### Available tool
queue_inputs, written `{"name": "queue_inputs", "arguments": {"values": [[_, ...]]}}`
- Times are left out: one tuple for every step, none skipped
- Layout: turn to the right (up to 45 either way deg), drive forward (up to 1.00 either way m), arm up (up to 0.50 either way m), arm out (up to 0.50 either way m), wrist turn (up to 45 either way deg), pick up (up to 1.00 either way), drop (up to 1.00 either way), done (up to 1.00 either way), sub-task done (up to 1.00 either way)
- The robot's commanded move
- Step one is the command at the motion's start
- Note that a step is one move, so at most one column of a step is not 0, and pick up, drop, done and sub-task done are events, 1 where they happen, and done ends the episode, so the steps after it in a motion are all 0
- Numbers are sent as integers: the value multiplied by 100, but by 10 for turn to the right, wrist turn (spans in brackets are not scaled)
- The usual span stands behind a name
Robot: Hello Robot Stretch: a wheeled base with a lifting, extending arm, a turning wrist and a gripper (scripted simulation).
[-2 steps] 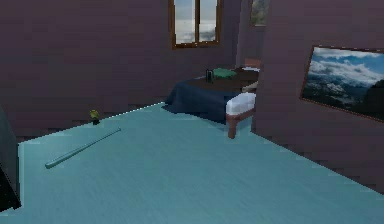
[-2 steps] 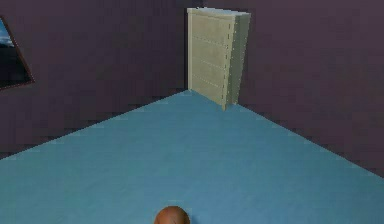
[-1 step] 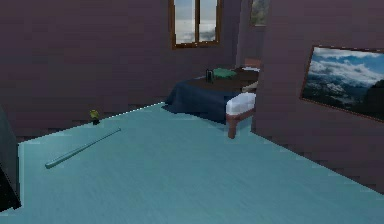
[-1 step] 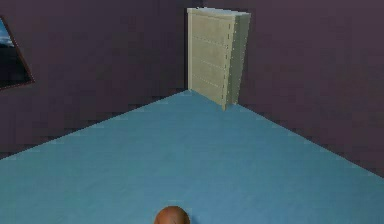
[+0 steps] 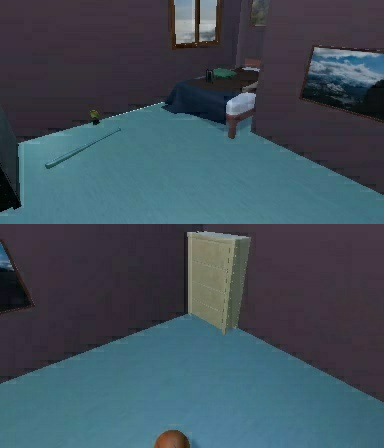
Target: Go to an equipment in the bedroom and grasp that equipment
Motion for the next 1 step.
{"name": "queue_inputs", "arguments": {"values": [[0,0,0,0,450,0,0,0,0]]}}
